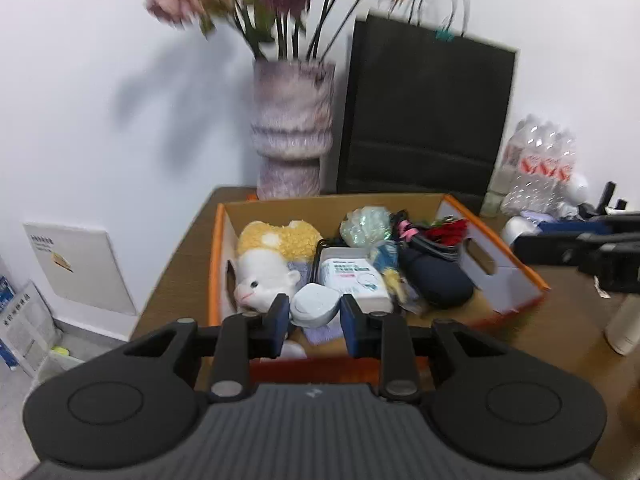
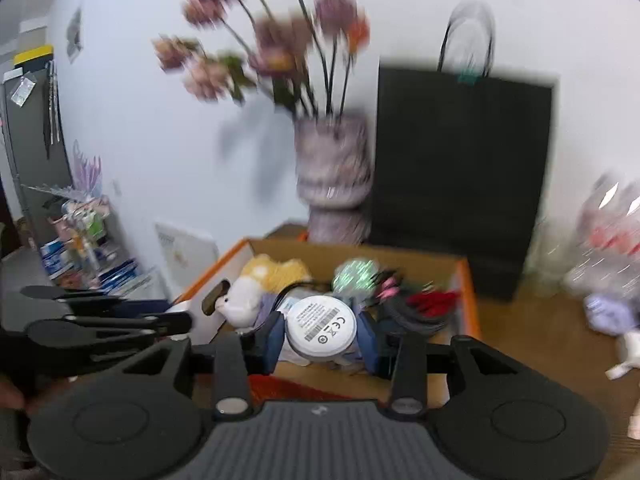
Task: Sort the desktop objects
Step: 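Carry both white lids into the cardboard box and open both tools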
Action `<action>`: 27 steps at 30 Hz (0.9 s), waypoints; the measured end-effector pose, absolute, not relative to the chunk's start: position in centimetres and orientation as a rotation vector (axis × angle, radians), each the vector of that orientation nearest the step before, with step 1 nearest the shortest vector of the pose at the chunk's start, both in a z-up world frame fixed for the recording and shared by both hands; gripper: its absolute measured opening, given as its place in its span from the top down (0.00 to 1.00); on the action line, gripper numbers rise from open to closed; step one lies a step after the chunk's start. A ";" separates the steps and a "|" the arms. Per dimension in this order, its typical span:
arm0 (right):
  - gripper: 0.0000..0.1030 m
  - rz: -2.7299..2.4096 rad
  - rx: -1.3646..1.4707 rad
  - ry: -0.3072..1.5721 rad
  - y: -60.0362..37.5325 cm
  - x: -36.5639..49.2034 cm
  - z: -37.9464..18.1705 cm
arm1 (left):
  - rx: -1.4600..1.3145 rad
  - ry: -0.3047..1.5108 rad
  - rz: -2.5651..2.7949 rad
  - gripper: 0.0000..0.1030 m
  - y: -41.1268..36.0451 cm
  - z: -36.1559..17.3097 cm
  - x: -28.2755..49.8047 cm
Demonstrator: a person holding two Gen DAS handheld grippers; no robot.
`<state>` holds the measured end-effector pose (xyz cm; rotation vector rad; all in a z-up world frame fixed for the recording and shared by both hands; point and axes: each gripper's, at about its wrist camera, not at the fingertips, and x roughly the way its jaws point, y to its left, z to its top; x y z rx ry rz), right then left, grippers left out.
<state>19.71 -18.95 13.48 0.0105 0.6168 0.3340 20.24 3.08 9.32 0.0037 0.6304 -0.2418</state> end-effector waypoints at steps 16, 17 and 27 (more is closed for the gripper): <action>0.45 0.402 -0.020 1.081 -15.5 32.0 4.5 | -0.025 0.870 -0.323 0.56 3.3 5.1 28.4; 0.44 0.401 -0.009 1.069 -15.8 31.7 5.0 | -0.042 0.871 -0.318 0.41 3.7 5.5 28.2; 0.34 0.358 -0.017 0.930 -17.2 27.2 13.3 | -0.073 0.765 -0.220 0.01 4.4 12.1 23.9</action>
